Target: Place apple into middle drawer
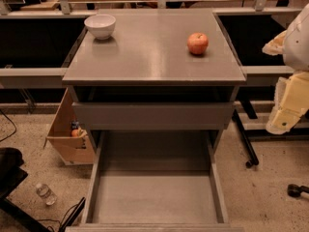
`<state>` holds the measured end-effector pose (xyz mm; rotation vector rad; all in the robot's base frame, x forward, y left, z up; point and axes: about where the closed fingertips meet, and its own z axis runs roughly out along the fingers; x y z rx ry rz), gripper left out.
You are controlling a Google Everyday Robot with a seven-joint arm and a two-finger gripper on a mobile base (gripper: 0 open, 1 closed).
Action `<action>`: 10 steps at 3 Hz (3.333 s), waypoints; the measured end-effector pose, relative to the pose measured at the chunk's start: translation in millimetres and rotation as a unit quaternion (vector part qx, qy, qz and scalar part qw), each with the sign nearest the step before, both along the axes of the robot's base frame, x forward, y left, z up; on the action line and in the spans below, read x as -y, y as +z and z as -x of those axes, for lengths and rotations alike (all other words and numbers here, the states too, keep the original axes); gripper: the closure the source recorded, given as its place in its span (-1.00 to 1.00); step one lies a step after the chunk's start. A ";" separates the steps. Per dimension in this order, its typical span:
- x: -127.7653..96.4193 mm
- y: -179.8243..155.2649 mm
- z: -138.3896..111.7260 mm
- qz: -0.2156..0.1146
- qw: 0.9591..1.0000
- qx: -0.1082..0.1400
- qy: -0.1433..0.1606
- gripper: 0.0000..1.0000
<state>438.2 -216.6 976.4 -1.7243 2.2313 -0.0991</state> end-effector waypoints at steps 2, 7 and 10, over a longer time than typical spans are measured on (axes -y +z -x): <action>-1.4 -5.0 -10.6 -0.026 0.999 0.018 0.008 -1.00; -35.5 -19.1 -274.3 -0.399 0.895 0.189 -0.071 -1.00; -34.0 -36.1 -365.1 -0.439 0.856 0.232 -0.145 -1.00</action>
Offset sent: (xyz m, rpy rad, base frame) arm 0.0219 0.0015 -0.0154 0.1057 -0.0539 0.0331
